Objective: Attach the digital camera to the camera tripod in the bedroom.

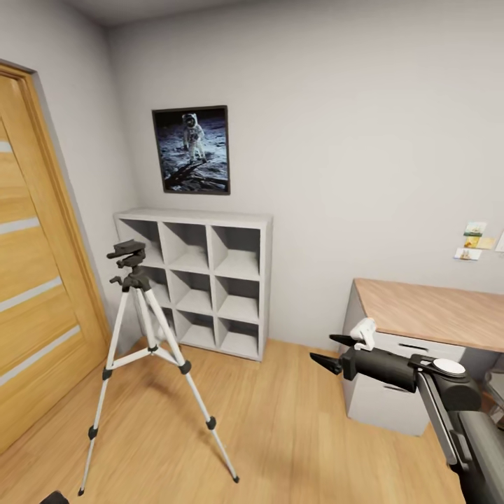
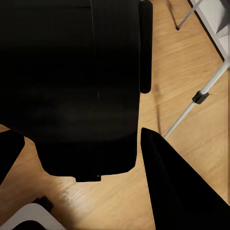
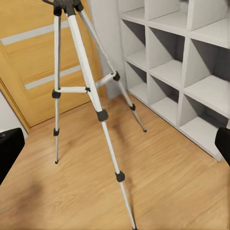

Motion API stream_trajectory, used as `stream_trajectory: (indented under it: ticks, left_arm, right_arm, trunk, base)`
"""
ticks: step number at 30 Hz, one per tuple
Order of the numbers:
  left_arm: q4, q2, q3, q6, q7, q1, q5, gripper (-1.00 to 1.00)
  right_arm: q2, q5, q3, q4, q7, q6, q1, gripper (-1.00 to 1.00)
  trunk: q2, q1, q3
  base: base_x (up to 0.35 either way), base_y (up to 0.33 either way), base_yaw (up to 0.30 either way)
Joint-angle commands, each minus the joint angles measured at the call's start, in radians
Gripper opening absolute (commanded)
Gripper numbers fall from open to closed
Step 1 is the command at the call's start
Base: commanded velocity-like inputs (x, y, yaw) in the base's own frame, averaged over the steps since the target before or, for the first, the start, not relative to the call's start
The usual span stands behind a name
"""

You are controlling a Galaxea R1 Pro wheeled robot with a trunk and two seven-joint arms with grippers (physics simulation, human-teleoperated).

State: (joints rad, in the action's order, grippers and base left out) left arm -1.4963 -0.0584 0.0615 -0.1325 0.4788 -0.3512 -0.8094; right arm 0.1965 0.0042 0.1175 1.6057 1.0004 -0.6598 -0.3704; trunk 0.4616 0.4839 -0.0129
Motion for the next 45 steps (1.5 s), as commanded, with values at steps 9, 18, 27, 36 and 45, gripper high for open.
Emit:
stream_trajectory:
  ticks: [9, 18, 27, 36, 45]
  left_arm:
    - [-0.003, -0.001, 0.003, -0.009, 0.005, 0.0, -0.002, -1.0]
    - [-0.055, 0.001, 0.01, -0.04, 0.013, 0.0, -0.012, -1.0]
    - [-0.051, 0.007, 0.009, -0.04, 0.013, -0.006, -0.005, -1.0]
    - [-0.007, 0.003, 0.012, -0.038, 0.008, -0.008, -0.006, -1.0]
    - [0.006, 0.0, 0.014, -0.038, 0.005, -0.008, -0.008, -1.0]
  right_arm:
    - [0.0, 0.0, 0.001, 0.0, 0.004, -0.007, 0.001, 1.0]
    - [0.0, 0.0, -0.003, 0.005, 0.008, -0.007, 0.005, 1.0]
    - [0.0, -0.002, -0.006, 0.01, 0.01, -0.025, 0.006, 1.0]
    - [0.001, 0.001, -0.01, 0.011, 0.01, -0.024, 0.009, 1.0]
    - [0.001, 0.002, -0.011, 0.011, 0.012, 0.001, 0.018, 1.0]
  trunk:
    - [0.002, 0.001, -0.001]
    - [0.002, 0.001, -0.001]
    - [0.002, 0.001, 0.0]
    - [0.002, 0.001, 0.002]
    - [0.002, 0.001, 0.002]
  base:
    - [0.036, -0.035, 0.0]
    - [0.003, -0.182, 0.0]
    - [0.0, -0.323, 0.036]
    - [0.021, -0.329, 0.234]
    - [0.151, -0.308, 0.278]
